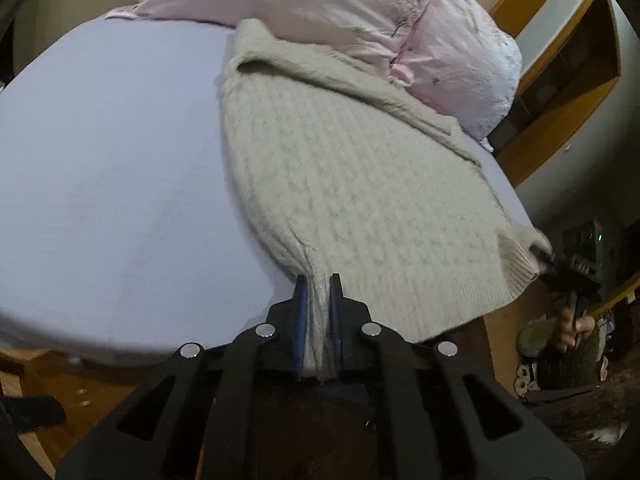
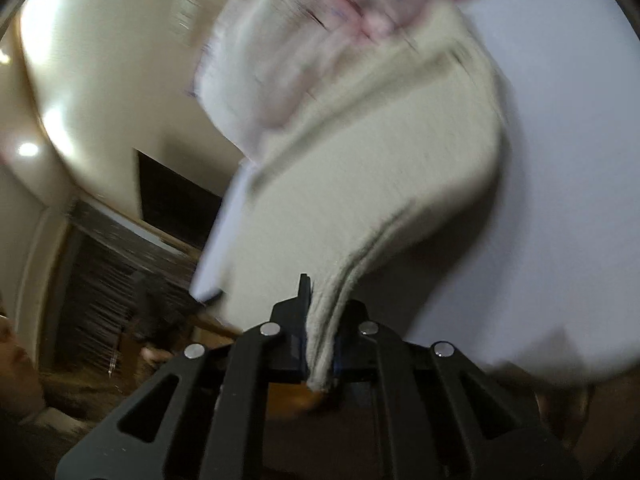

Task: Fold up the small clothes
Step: 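Grasp the sweater hem with the right gripper while the left gripper grasps it too, then lift the hem and fold it toward the collar with both grippers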

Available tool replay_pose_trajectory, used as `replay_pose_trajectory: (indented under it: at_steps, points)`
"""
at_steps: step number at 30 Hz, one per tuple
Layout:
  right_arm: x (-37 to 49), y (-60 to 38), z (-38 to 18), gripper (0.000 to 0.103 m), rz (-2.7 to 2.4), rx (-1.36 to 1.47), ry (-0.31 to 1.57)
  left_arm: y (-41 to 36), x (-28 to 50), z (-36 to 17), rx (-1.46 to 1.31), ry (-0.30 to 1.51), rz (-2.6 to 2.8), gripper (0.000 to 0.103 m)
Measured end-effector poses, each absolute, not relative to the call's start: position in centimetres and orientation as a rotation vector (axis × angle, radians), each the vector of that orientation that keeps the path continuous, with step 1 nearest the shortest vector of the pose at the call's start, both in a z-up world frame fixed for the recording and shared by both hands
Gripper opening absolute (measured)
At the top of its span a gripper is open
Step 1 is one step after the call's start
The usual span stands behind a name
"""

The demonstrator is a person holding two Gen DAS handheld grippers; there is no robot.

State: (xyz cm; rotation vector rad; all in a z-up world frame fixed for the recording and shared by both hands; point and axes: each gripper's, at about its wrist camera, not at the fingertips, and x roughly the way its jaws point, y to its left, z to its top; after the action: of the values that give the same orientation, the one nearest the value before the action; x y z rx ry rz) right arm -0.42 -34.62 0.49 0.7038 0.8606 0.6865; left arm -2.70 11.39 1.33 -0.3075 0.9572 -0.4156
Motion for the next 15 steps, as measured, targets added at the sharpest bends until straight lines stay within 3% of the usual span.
replay_pose_trajectory:
  at_steps: [7, 12, 14, 15]
  points:
    - [9.2, -36.9, 6.9, 0.008, 0.636, 0.744, 0.609, 12.1, 6.2, 7.6, -0.275, 0.757, -0.374, 0.009]
    - [20.1, -39.0, 4.4, 0.009, 0.42, 0.85, 0.568, 11.8, 19.6, 7.8, -0.342, 0.713, -0.243, 0.011]
    - [24.2, -39.3, 1.9, 0.015, 0.291, 0.866, 0.641, 11.9, 24.8, 6.3, -0.365, 0.774, -0.189, 0.011]
    - [26.0, -39.4, 0.2, 0.029, 0.214, 0.884, 0.706, 12.4, 26.3, 5.9, -0.369, 0.802, -0.142, 0.011]
